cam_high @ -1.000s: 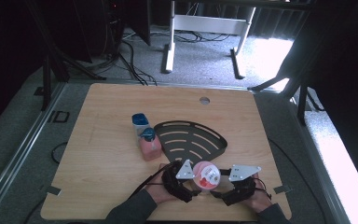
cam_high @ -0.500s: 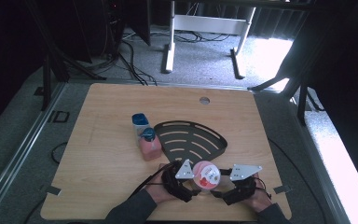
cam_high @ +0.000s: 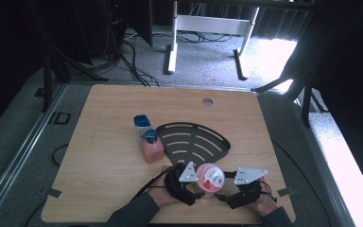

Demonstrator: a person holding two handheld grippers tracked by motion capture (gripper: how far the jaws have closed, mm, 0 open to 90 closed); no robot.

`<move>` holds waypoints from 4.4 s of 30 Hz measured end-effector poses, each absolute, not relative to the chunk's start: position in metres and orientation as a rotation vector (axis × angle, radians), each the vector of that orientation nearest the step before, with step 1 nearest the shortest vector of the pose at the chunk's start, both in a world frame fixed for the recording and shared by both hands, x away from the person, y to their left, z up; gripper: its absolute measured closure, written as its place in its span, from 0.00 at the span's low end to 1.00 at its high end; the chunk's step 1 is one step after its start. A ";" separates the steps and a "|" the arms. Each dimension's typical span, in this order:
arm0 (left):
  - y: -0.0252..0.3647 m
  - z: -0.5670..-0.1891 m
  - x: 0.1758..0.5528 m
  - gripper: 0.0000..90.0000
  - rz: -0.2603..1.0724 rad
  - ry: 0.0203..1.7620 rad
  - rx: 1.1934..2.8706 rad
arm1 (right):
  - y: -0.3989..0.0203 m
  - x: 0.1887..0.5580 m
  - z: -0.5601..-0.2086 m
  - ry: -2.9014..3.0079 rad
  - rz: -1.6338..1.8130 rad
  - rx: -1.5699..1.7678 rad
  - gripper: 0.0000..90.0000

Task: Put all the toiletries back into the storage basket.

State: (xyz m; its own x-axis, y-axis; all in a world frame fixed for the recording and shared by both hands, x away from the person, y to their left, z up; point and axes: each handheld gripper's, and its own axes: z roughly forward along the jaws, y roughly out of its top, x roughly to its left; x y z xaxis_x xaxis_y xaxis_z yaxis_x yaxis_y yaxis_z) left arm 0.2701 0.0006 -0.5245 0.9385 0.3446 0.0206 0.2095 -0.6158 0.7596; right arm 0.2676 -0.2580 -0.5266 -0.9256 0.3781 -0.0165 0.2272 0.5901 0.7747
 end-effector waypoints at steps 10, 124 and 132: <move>0.000 -0.516 0.269 0.22 0.223 0.375 2.266 | -0.258 0.266 -0.518 2.633 1.236 0.489 0.21; -0.030 -0.487 0.356 0.20 0.356 0.491 2.224 | -0.272 0.363 -0.485 2.592 1.173 0.562 0.20; -0.034 -0.488 0.364 0.20 0.384 0.500 2.244 | -0.271 0.371 -0.487 2.597 1.149 0.584 0.20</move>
